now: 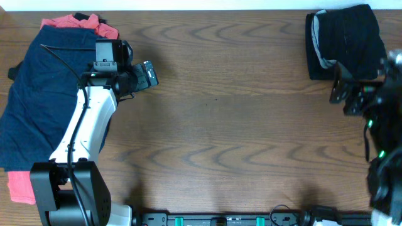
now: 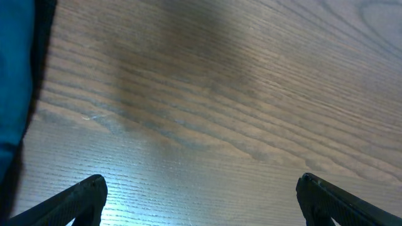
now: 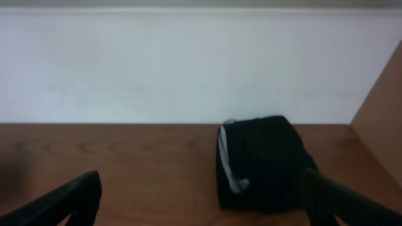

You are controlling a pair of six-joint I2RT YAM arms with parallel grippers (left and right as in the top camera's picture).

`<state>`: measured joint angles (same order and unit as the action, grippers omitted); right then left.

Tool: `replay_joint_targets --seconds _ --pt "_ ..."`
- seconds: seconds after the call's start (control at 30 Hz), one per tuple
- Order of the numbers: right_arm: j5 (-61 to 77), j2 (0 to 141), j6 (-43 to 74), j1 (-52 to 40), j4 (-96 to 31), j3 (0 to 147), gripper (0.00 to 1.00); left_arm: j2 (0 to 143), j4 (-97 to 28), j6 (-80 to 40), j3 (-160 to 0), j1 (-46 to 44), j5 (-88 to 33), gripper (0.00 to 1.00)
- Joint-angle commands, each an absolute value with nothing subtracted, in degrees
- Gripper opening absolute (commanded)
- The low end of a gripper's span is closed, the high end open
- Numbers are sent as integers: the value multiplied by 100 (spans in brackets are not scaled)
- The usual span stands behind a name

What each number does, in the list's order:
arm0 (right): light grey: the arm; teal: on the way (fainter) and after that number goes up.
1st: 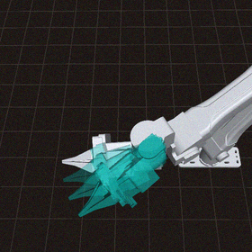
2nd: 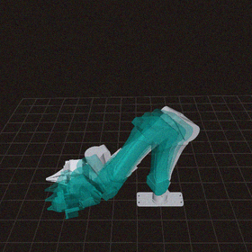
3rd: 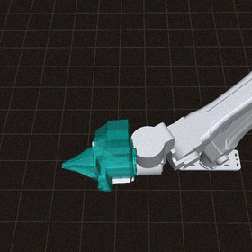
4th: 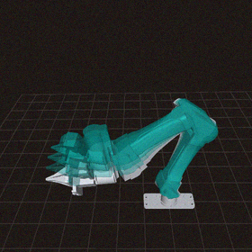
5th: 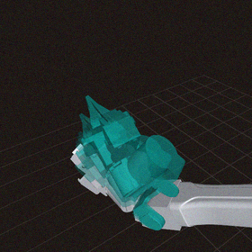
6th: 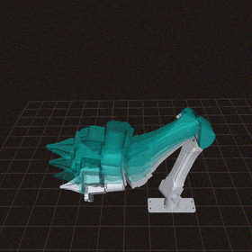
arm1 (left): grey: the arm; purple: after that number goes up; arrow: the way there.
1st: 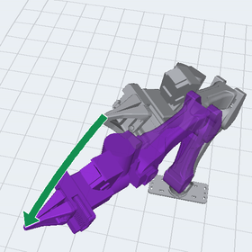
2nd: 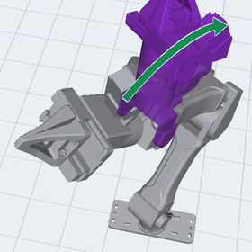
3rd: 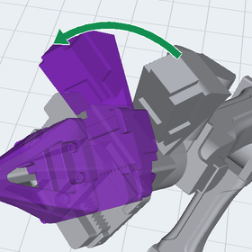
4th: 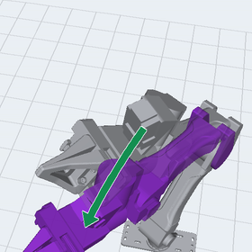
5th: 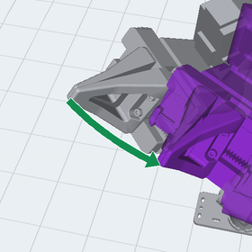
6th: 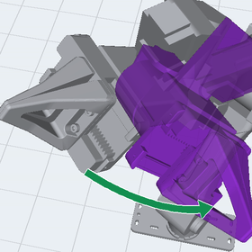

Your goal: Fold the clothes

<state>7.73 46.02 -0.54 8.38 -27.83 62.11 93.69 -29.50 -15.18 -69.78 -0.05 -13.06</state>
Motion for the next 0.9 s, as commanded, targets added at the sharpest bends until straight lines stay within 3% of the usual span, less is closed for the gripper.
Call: replay_joint_targets --seconds 0.0,0.13,0.3,0.87 --pt "646 4165 -106 779 -2106 5002 99 9437 -2950 -1509 -6943 3 -1236 98" --pt "666 3551 84 646 -440 3415 99 9437 -2950 -1509 -6943 3 -1236 98" --pt "534 2740 80 329 716 2117 99 9437 -2950 -1509 -6943 3 -1236 98" --pt "545 226 84 329 617 32 99 9437 -2950 -1509 -6943 3 -1236 98"
